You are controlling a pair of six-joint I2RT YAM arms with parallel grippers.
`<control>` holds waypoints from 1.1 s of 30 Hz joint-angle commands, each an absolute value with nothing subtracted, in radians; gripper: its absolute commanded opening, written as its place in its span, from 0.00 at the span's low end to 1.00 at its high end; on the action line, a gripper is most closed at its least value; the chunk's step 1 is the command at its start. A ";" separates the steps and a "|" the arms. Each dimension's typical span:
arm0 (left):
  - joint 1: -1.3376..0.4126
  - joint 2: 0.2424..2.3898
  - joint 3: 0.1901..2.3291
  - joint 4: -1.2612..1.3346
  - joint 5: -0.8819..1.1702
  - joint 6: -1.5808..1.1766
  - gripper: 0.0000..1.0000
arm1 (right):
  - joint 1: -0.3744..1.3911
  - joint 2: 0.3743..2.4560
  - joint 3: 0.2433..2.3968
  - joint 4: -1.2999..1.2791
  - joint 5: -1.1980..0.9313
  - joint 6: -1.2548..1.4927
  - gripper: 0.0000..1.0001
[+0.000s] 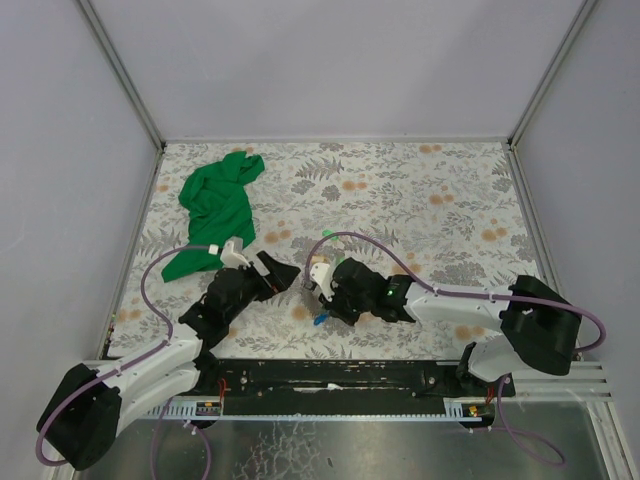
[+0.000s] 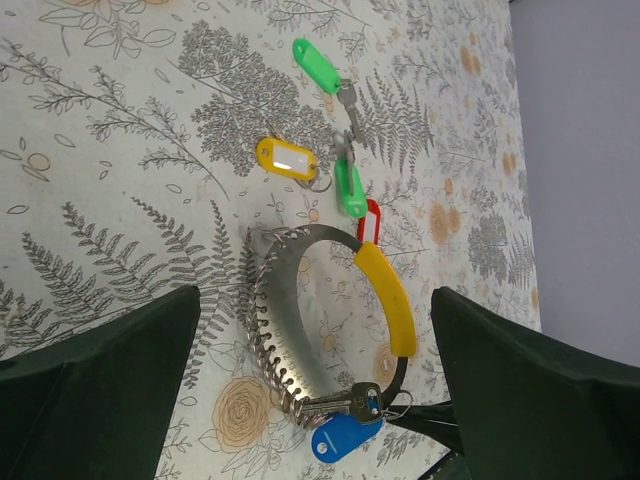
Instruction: Put the keys on the keyring
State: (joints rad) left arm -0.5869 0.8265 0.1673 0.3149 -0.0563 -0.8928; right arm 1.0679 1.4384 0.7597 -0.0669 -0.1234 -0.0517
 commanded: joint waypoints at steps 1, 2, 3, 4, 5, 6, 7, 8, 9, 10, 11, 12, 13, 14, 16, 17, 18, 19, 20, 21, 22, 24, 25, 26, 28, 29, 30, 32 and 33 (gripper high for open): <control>-0.581 0.815 0.198 0.251 -0.089 -0.878 0.97 | 1.075 1.459 0.739 0.005 -0.146 0.040 0.03; -0.580 0.810 0.202 0.236 -0.095 -0.870 0.97 | 1.076 1.459 0.731 0.015 -0.160 0.053 0.04; -0.580 0.801 0.207 0.221 -0.106 -0.863 0.97 | 1.076 1.463 0.730 0.018 -0.173 0.061 0.06; -0.581 0.790 0.211 0.206 -0.120 -0.858 0.97 | 1.076 1.468 0.732 0.015 -0.180 0.066 0.08; -0.580 0.779 0.216 0.190 -0.129 -0.853 0.97 | 1.075 1.471 0.737 0.008 -0.179 0.074 0.10; -0.580 0.766 0.222 0.173 -0.138 -0.847 0.97 | 1.075 1.468 0.736 0.001 -0.173 0.079 0.13; -0.580 0.755 0.230 0.154 -0.147 -0.841 0.98 | 1.075 1.462 0.736 -0.006 -0.154 0.085 0.18; -0.580 0.740 0.242 0.130 -0.158 -0.835 0.99 | 1.075 1.452 0.734 -0.014 -0.127 0.093 0.24; -0.580 0.727 0.250 0.108 -0.170 -0.830 0.99 | 1.071 1.445 0.734 -0.026 -0.104 0.096 0.28; -0.579 0.711 0.258 0.085 -0.183 -0.824 1.00 | 1.065 1.438 0.737 -0.042 -0.091 0.095 0.32; -0.578 0.696 0.271 0.065 -0.197 -0.816 1.00 | 1.058 1.429 0.741 -0.057 -0.080 0.096 0.35; -0.579 0.681 0.278 0.047 -0.210 -0.811 1.00 | 1.051 1.424 0.747 -0.077 -0.068 0.094 0.38; -0.578 0.665 0.285 0.029 -0.223 -0.805 1.00 | 1.042 1.416 0.751 -0.095 -0.056 0.091 0.40; -0.578 0.651 0.292 0.010 -0.235 -0.803 1.00 | 1.032 1.404 0.752 -0.109 -0.038 0.090 0.42; -0.578 0.623 0.308 -0.026 -0.257 -0.803 1.00 | 0.997 1.369 0.748 -0.131 -0.004 0.095 0.47; -0.579 0.609 0.317 -0.040 -0.261 -0.801 1.00 | 0.972 1.347 0.744 -0.136 0.007 0.103 0.49; -0.578 0.590 0.327 -0.062 -0.267 -0.800 1.00 | 0.944 1.319 0.739 -0.144 0.019 0.113 0.53; -0.578 0.574 0.337 -0.078 -0.270 -0.800 1.00 | 0.909 1.287 0.734 -0.151 0.032 0.124 0.56; -0.578 0.557 0.353 -0.094 -0.273 -0.797 1.00 | 0.877 1.242 0.722 -0.155 0.043 0.137 0.60; -0.578 0.542 0.370 -0.110 -0.279 -0.794 1.00 | 0.837 1.219 0.712 -0.158 0.054 0.150 0.63; -0.579 0.525 0.387 -0.129 -0.286 -0.787 1.00 | 0.799 1.181 0.702 -0.163 0.067 0.161 0.66; -0.578 0.491 0.429 -0.174 -0.306 -0.761 1.00 | 0.744 1.092 0.682 -0.174 0.119 0.178 0.73; -0.578 0.478 0.453 -0.196 -0.317 -0.743 1.00 | 0.724 1.053 0.673 -0.184 0.171 0.186 0.77; -0.578 0.463 0.480 -0.220 -0.332 -0.724 1.00 | 0.708 1.010 0.665 -0.193 0.210 0.194 0.83; -0.579 0.445 0.532 -0.267 -0.360 -0.678 1.00 | 0.694 0.928 0.657 -0.217 0.287 0.196 0.91; -0.579 0.436 0.559 -0.289 -0.375 -0.653 1.00 | 0.693 0.887 0.657 -0.232 0.324 0.195 0.93; -0.578 0.428 0.583 -0.311 -0.390 -0.630 1.00 | 0.692 0.851 0.660 -0.245 0.358 0.196 0.95; -0.578 0.416 0.630 -0.340 -0.408 -0.578 1.00 | 0.692 0.773 0.664 -0.273 0.412 0.189 0.97; -0.578 0.409 0.650 -0.349 -0.411 -0.550 1.00 | 0.692 0.738 0.669 -0.286 0.439 0.186 0.99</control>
